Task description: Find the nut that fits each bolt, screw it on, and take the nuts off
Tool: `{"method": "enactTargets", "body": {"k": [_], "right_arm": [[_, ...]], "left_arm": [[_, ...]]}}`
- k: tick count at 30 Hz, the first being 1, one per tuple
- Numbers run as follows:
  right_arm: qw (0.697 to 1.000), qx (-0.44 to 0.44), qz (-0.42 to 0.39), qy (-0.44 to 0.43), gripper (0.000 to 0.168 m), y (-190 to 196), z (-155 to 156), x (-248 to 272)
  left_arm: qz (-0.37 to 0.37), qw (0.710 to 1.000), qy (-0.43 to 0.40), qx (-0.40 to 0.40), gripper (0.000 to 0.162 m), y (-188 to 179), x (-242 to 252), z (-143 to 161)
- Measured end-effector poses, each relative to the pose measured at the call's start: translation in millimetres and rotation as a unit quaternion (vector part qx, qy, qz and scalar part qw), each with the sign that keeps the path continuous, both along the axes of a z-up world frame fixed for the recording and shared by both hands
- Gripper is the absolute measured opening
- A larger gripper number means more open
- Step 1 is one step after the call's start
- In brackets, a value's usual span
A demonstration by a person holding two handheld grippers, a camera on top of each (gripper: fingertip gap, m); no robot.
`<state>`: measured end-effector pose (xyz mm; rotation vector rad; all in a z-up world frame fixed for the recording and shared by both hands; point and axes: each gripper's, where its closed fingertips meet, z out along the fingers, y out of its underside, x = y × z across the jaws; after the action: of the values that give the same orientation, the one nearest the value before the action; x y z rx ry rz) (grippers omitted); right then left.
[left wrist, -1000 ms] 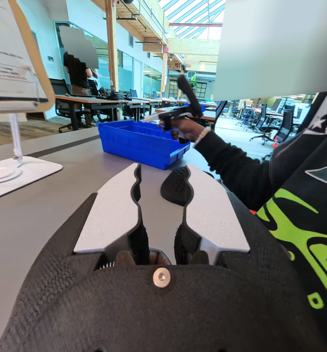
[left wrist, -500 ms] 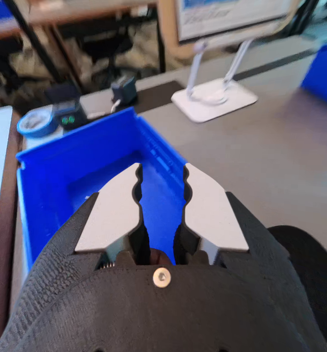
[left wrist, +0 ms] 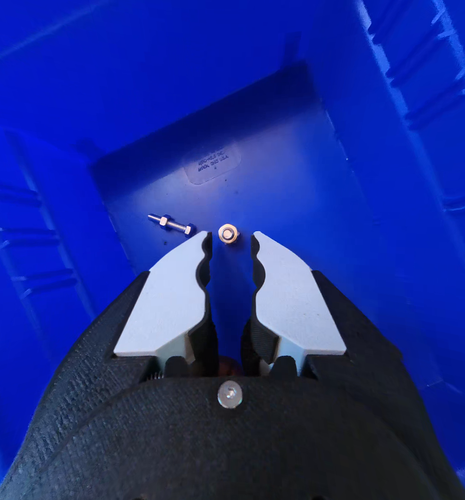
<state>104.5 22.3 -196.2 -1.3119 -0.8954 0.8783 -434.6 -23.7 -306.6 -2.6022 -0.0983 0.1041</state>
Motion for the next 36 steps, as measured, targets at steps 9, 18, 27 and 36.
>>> {"method": "enactTargets", "body": {"k": [9, 18, 27, 36], "right_arm": [[1.000, -0.004, -0.002, -0.010, 0.033, 2, -5, -1], [1.000, -0.008, 0.000, -0.019, 0.033, 2, -11, -5], [0.999, -0.009, 0.003, -0.039, 0.033, 1, -19, -10], [0.999, -0.007, 0.003, -0.049, 0.033, 1, -22, -13]], "left_arm": [[-0.008, 1.000, 0.001, 0.004, 0.015, 1, -3, -4], [-0.105, 0.983, 0.020, 0.149, 0.015, -2, 71, 104], [-0.339, 0.919, 0.015, 0.202, 0.014, -20, 260, 129], [-0.453, 0.881, -0.042, 0.130, 0.015, -38, 377, 41]]}}
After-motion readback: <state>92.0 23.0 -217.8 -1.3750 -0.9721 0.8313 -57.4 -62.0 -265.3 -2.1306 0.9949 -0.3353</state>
